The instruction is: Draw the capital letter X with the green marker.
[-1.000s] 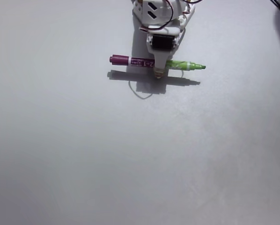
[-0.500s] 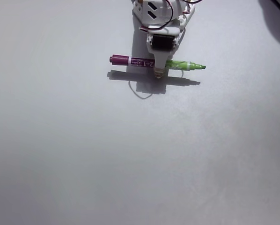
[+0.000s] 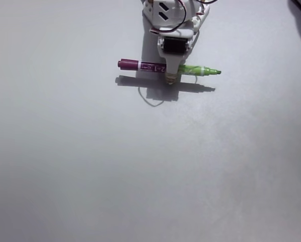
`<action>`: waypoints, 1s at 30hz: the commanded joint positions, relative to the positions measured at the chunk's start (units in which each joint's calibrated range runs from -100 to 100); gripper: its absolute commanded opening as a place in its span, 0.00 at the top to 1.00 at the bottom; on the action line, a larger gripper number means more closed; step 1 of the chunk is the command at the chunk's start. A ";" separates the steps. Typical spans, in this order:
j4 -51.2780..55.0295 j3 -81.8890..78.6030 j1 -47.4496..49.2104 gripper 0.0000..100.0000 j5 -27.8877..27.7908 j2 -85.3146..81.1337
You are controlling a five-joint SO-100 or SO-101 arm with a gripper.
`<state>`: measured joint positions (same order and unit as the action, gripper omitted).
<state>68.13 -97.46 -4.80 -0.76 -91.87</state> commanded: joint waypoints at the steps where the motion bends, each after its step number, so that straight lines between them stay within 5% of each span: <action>1: 8.17 -0.83 0.18 0.99 -0.88 0.73; 7: 2.53 -0.02 -8.19 0.99 -13.43 0.81; 16: 1.46 14.26 0.76 0.99 -15.58 3.12; 21: 1.22 32.22 7.23 0.99 -13.14 19.24; 30: 1.71 72.90 3.80 0.99 -19.10 46.28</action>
<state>69.30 -41.03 0.92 -17.26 -52.95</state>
